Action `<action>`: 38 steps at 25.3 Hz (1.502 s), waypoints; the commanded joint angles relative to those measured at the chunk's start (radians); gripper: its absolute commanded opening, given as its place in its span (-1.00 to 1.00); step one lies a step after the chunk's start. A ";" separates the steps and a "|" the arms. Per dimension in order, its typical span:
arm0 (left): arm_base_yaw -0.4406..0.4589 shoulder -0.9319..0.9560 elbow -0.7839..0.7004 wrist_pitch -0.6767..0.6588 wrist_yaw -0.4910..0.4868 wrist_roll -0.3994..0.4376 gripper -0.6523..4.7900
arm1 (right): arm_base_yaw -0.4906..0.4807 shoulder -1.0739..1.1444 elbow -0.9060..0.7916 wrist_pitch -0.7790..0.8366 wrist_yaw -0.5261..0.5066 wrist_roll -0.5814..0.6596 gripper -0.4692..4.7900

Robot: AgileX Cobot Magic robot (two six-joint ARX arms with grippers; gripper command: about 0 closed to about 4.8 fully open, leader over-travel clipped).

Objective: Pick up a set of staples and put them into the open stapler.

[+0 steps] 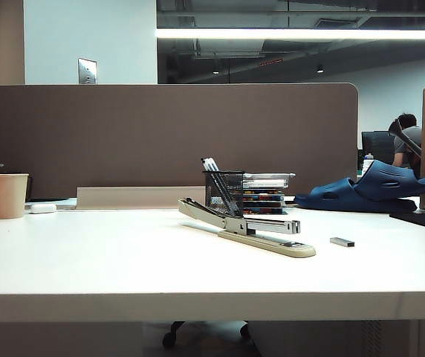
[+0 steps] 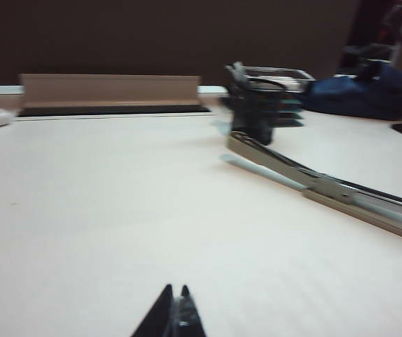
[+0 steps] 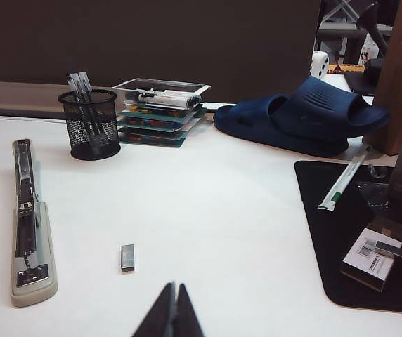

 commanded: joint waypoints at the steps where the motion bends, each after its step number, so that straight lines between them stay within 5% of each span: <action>1: 0.001 0.000 0.002 0.006 0.119 0.001 -0.78 | 0.001 0.000 0.034 0.014 0.000 0.005 -0.84; 8: 0.001 0.000 0.001 -0.004 0.341 0.001 -0.78 | 0.001 0.003 0.143 -0.085 0.003 0.065 -0.84; 14: 0.001 0.000 0.001 -0.032 0.344 0.001 -0.78 | 0.002 0.067 0.287 -0.285 0.028 0.064 -0.84; 38: 0.001 0.000 0.001 -0.072 0.343 0.001 -0.78 | 0.042 0.971 0.786 -0.391 -0.042 0.056 -0.84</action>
